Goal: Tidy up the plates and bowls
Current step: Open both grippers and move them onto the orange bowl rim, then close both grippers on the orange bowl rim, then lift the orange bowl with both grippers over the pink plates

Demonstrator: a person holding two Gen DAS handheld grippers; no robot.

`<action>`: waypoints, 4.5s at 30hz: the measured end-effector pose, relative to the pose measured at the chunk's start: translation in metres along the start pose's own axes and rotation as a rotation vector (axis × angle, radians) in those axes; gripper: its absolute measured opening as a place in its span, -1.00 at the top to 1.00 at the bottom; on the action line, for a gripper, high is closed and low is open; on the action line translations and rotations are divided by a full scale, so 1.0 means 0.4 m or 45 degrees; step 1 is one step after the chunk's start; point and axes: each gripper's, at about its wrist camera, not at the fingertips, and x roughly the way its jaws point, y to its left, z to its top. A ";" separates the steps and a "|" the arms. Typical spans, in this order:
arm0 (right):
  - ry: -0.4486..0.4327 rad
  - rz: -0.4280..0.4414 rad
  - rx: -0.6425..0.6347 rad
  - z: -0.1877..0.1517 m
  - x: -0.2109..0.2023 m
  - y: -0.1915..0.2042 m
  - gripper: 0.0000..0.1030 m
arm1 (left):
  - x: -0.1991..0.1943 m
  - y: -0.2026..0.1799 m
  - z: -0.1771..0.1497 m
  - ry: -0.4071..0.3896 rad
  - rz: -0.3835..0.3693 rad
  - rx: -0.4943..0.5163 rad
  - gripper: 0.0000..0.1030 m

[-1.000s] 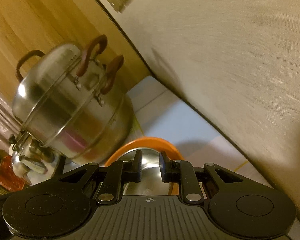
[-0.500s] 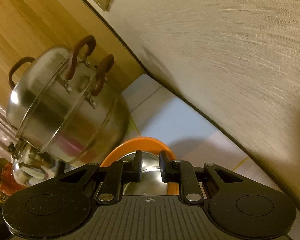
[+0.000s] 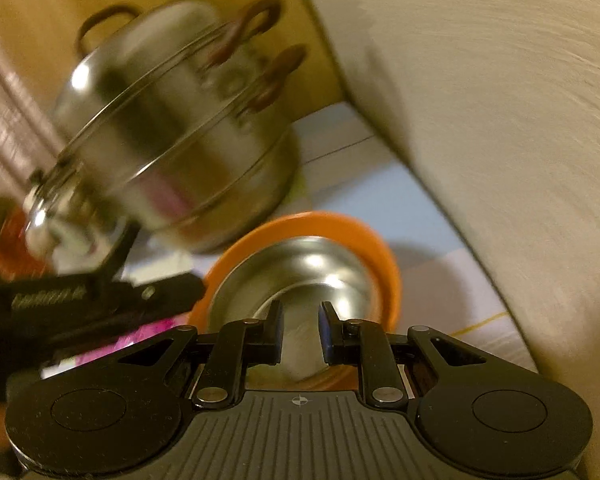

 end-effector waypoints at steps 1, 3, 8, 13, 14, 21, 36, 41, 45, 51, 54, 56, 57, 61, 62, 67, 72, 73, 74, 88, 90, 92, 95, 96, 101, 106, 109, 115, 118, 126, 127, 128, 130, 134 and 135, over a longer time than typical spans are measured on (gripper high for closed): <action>0.005 0.006 -0.018 -0.001 -0.003 0.008 0.61 | -0.002 0.000 0.000 0.010 -0.006 0.002 0.71; 0.006 0.027 -0.052 -0.002 -0.010 0.025 0.61 | -0.007 0.000 -0.001 0.023 -0.017 0.003 0.71; 0.013 0.077 -0.151 -0.001 -0.012 0.073 0.62 | -0.018 0.007 0.003 0.002 -0.017 -0.022 0.71; 0.088 0.076 -0.255 -0.021 0.023 0.110 0.62 | -0.019 0.013 0.004 0.000 -0.012 -0.034 0.70; 0.102 0.060 -0.282 -0.027 0.031 0.115 0.62 | -0.019 0.014 0.004 0.000 -0.011 -0.034 0.71; 0.108 0.033 -0.321 -0.038 0.045 0.111 0.63 | -0.014 0.019 0.001 0.009 -0.011 -0.045 0.70; -0.057 -0.043 -0.213 -0.013 -0.013 0.067 0.47 | -0.026 0.024 0.005 -0.031 -0.003 -0.065 0.61; -0.168 -0.176 -0.011 0.009 -0.046 0.006 0.06 | -0.030 0.025 0.013 -0.058 0.036 -0.052 0.40; -0.148 -0.256 0.069 0.019 -0.036 -0.029 0.03 | -0.011 0.023 0.010 -0.045 0.057 -0.041 0.35; -0.071 -0.238 0.168 0.010 -0.004 -0.070 -0.03 | 0.028 0.017 -0.011 -0.011 0.092 0.002 0.29; -0.042 -0.224 0.204 0.003 0.009 -0.085 -0.04 | 0.047 0.017 -0.024 0.016 0.105 0.011 0.28; -0.025 -0.209 0.239 -0.001 0.017 -0.094 -0.05 | 0.058 0.020 -0.032 0.030 0.115 0.008 0.28; -0.019 -0.205 0.250 -0.002 0.021 -0.097 -0.05 | 0.064 0.022 -0.035 0.037 0.117 0.003 0.28; 0.000 -0.196 0.296 -0.008 0.034 -0.111 -0.05 | 0.083 0.024 -0.043 0.053 0.114 -0.008 0.28; 0.004 -0.190 0.307 -0.009 0.038 -0.114 -0.05 | 0.087 0.025 -0.045 0.056 0.112 -0.012 0.28; 0.021 -0.171 0.348 -0.019 0.060 -0.127 -0.05 | 0.113 0.033 -0.056 0.076 0.108 -0.030 0.28; 0.020 -0.156 0.391 -0.028 0.077 -0.142 -0.05 | 0.121 0.030 -0.054 0.061 0.104 -0.031 0.28; 0.017 -0.151 0.397 -0.029 0.078 -0.144 -0.05 | 0.122 0.029 -0.055 0.061 0.103 -0.033 0.28; 0.013 -0.146 0.399 -0.029 0.081 -0.145 -0.05 | 0.125 0.027 -0.055 0.059 0.107 -0.027 0.28; -0.013 -0.124 0.401 -0.029 0.089 -0.139 0.02 | 0.147 0.007 -0.062 0.054 0.148 0.040 0.35; -0.016 -0.108 0.401 -0.026 0.089 -0.134 0.24 | 0.147 0.006 -0.065 0.051 0.161 0.050 0.42; -0.015 -0.115 0.398 -0.024 0.088 -0.129 0.30 | 0.146 0.006 -0.066 0.050 0.170 0.058 0.48; -0.012 -0.114 0.412 -0.024 0.087 -0.130 0.32 | 0.144 0.002 -0.072 0.050 0.180 0.069 0.48; -0.010 -0.114 0.417 -0.024 0.086 -0.131 0.33 | 0.144 0.000 -0.074 0.049 0.184 0.073 0.48; -0.005 -0.115 0.439 -0.026 0.079 -0.138 0.36 | 0.138 -0.014 -0.089 0.052 0.202 0.096 0.49; -0.001 -0.130 0.433 -0.029 0.065 -0.137 0.37 | 0.129 -0.021 -0.101 0.067 0.209 0.111 0.49; 0.000 -0.129 0.428 -0.032 0.053 -0.137 0.38 | 0.120 -0.028 -0.108 0.071 0.210 0.123 0.49; 0.003 -0.136 0.419 -0.043 0.018 -0.133 0.38 | 0.096 -0.047 -0.127 0.087 0.214 0.162 0.49; 0.011 -0.140 0.425 -0.053 -0.004 -0.132 0.38 | 0.083 -0.056 -0.139 0.097 0.215 0.179 0.49; 0.016 -0.138 0.429 -0.089 -0.086 -0.121 0.38 | 0.024 -0.085 -0.176 0.099 0.194 0.186 0.49; 0.017 -0.137 0.431 -0.095 -0.098 -0.120 0.38 | 0.014 -0.090 -0.183 0.097 0.191 0.188 0.49; 0.017 -0.134 0.435 -0.102 -0.111 -0.118 0.38 | 0.003 -0.096 -0.191 0.095 0.189 0.191 0.49; 0.016 -0.132 0.436 -0.114 -0.136 -0.113 0.38 | -0.018 -0.101 -0.205 0.092 0.185 0.193 0.49; 0.011 -0.121 0.415 -0.135 -0.184 -0.092 0.38 | -0.069 -0.107 -0.239 0.075 0.176 0.184 0.49; 0.011 -0.116 0.412 -0.140 -0.193 -0.087 0.38 | -0.082 -0.107 -0.246 0.070 0.173 0.179 0.49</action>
